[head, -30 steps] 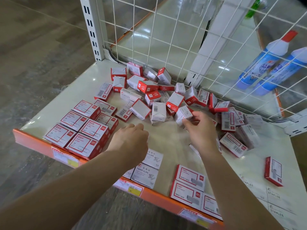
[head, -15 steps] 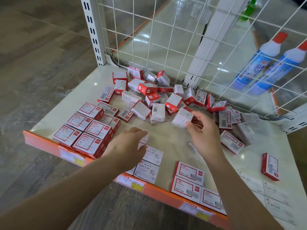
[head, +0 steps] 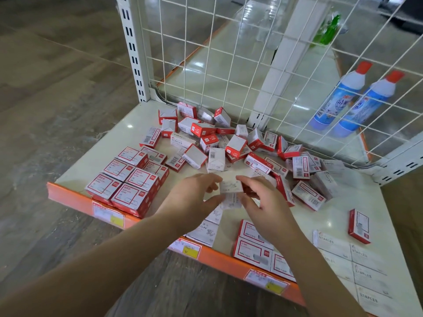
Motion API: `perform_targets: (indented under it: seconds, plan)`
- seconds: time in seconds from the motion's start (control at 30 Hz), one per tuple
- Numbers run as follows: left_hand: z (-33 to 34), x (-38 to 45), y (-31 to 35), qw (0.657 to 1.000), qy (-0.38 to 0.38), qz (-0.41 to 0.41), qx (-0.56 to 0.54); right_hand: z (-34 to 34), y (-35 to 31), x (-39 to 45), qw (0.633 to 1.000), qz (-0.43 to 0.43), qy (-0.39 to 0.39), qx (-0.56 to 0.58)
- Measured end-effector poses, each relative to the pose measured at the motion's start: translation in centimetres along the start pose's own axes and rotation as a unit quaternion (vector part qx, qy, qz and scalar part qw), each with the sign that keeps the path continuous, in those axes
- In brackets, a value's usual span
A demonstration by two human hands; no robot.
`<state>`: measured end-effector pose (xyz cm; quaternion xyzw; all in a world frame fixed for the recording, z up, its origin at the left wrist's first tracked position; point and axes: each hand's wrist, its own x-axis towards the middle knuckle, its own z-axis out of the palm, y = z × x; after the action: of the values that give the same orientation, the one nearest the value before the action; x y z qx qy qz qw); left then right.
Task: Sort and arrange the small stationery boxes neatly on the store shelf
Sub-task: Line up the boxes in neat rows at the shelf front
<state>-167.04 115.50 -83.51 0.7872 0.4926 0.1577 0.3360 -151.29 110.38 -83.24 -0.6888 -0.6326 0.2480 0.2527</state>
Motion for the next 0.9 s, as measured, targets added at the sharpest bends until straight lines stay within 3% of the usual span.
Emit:
perform_targets:
  seconds: [0.23,0.4,0.57,0.67,0.8,0.9]
  plan:
    - [0.0,-0.1,0.3,0.999,0.001,-0.026,-0.047,0.9,0.7,-0.9,0.999,0.039,-0.014,0.026]
    - [-0.1,0.1,0.5,0.983,0.020,-0.107,-0.147,1.9,0.7,-1.6,0.993,0.096,-0.042,0.049]
    - [-0.1,-0.2,1.0,0.913,0.031,-0.236,-0.333,2.2,0.0,-1.7,0.983,0.126,0.005,0.135]
    - [-0.1,-0.3,1.1,0.873,0.024,-0.270,-0.405,1.9,0.0,-1.7,0.980,0.114,0.029,0.160]
    - [0.3,-0.2,1.0,0.870,0.000,-0.278,-0.408,1.5,0.1,-1.8,0.979,0.092,0.046,0.178]
    - [0.7,-0.3,1.0,0.896,-0.017,-0.270,-0.353,1.1,0.3,-1.8,0.981,0.071,0.045,0.173]
